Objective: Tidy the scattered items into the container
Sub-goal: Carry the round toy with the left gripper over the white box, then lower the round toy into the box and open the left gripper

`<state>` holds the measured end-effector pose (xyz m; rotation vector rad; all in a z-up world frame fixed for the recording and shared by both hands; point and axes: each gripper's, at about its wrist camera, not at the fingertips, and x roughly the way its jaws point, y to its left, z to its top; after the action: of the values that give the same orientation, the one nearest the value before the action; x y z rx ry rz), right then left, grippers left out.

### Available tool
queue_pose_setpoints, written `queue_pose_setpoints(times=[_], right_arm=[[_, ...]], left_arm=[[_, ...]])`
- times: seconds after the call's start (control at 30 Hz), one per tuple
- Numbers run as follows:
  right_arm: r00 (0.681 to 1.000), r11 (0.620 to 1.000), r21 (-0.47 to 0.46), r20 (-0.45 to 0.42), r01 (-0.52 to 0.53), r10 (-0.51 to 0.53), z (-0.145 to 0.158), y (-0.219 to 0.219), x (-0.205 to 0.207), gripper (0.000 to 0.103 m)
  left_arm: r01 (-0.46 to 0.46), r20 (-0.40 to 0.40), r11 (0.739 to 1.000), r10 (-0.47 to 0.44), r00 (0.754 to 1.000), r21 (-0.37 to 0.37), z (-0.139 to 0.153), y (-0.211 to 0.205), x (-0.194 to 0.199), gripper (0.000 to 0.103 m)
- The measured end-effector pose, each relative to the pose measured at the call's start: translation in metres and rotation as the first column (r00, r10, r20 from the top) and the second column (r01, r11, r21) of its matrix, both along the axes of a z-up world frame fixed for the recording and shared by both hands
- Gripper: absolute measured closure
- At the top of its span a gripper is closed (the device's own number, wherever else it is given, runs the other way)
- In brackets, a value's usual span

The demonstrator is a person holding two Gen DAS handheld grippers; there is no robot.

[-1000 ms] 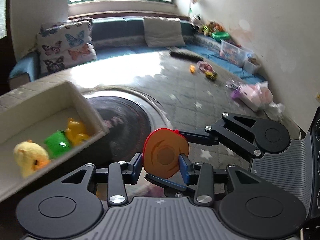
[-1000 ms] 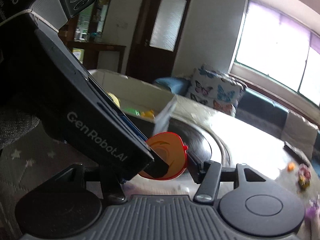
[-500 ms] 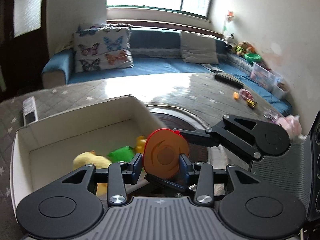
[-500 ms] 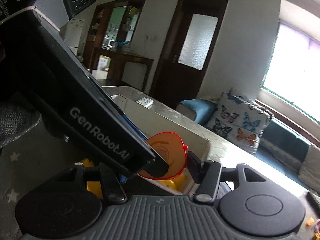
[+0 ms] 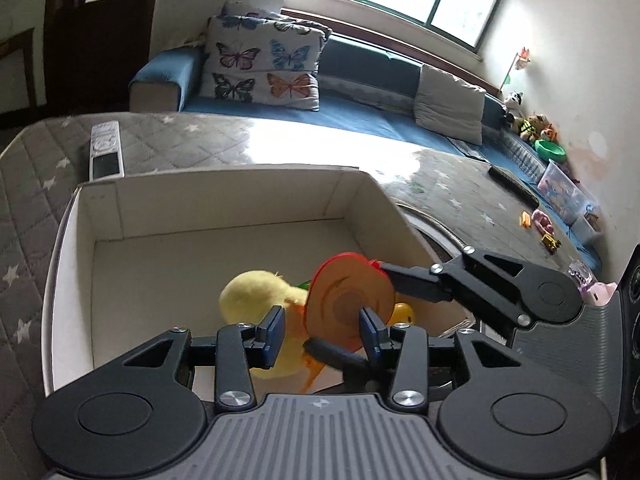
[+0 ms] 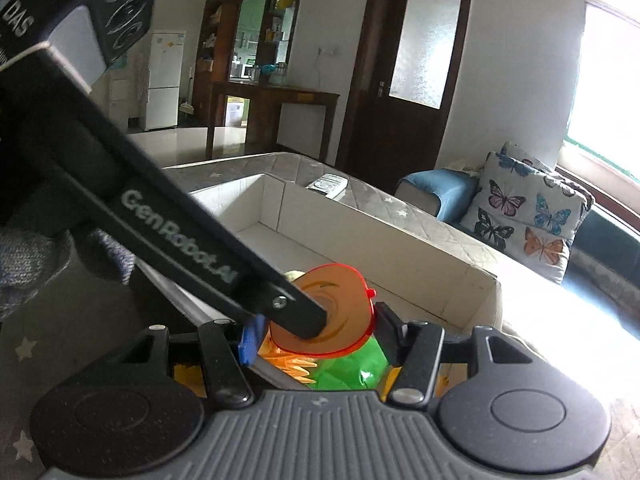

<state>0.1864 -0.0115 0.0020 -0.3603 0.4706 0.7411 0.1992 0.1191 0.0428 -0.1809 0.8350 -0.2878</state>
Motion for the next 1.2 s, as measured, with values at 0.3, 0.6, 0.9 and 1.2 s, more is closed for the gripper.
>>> queue_pose_setpoints(times=[0.3,0.6,0.9,1.2], right_arm=[[0.997,0.998,0.036,-0.058,0.045,-0.043,-0.009,-0.011,-0.002,0.045],[0.997,0.997,0.047,-0.048,0.064,-0.061,-0.003,-0.018,-0.012,0.042],[0.996,0.994,0.072,-0.045,0.078,-0.075,0.004,-0.030,-0.032,0.037],[0.995,0.992,0.094,-0.062,0.087,-0.081,0.004,-0.041,-0.056,0.036]], left_arm=[[-0.016,-0.001,0.999,0.016,1.000,-0.039,-0.004,0.003,0.001,0.059],[-0.042,0.012,0.997,0.043,0.999,-0.070,-0.002,0.008,-0.008,0.058],[-0.052,0.044,0.997,0.055,0.998,-0.065,0.007,0.003,-0.030,0.060],[-0.079,0.049,0.994,0.082,0.995,-0.070,0.007,-0.003,-0.053,0.060]])
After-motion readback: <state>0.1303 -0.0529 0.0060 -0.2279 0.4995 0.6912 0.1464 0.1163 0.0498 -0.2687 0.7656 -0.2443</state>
